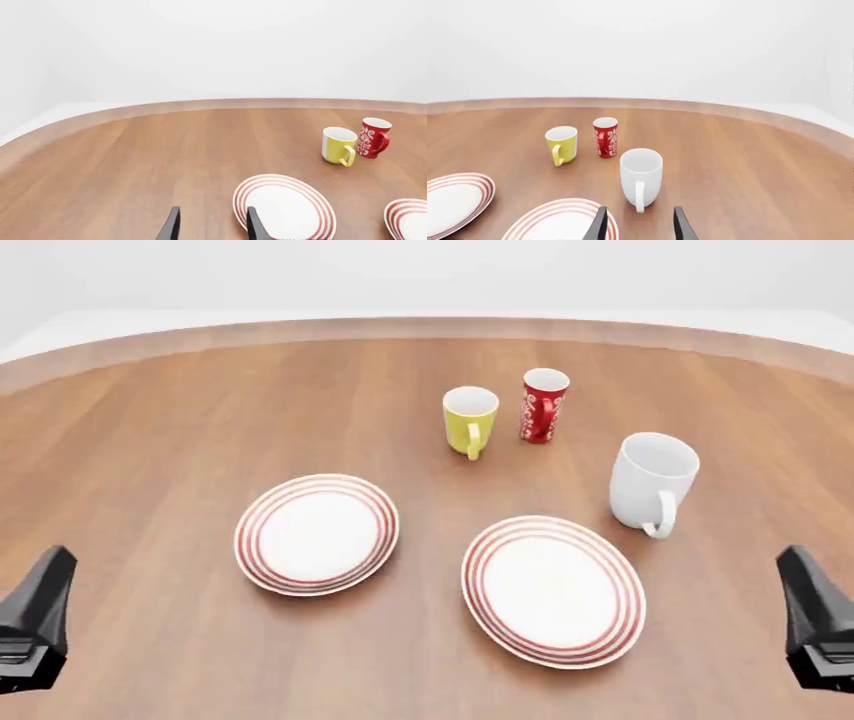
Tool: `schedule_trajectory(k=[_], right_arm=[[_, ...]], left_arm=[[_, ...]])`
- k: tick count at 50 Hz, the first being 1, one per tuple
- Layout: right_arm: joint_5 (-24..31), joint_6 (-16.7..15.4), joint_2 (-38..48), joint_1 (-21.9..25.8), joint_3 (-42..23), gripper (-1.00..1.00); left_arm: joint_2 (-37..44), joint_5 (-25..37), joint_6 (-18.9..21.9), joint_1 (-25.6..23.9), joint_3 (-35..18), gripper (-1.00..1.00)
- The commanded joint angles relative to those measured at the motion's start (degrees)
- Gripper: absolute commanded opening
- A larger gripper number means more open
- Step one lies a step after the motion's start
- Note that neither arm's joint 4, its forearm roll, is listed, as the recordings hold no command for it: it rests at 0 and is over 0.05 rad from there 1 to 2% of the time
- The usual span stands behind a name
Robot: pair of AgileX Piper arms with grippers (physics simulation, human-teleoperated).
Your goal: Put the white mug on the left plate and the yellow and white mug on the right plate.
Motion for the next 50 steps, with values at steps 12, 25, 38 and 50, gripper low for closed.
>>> schedule_trajectory(k=[12,25,38,50], right_arm=[[-1.69,-1.6,4.26,0.95,-0.85,1.0],[-10.21,-2.76,15.58,2.43,-2.27,1.0],[-25.65,-3.02,32.97,2.12,-3.52,1.0],[-27.27,-3.13,34.98,2.0,-3.79,1.0]], left_arm=[[0.26,-0.07,0.0,0.0,-0.15,1.0],[0.26,-0.07,0.0,0.0,-0.15,1.0],[0.26,-0.07,0.0,0.0,-0.15,1.0],[0.26,-0.07,0.0,0.0,-0.15,1.0]])
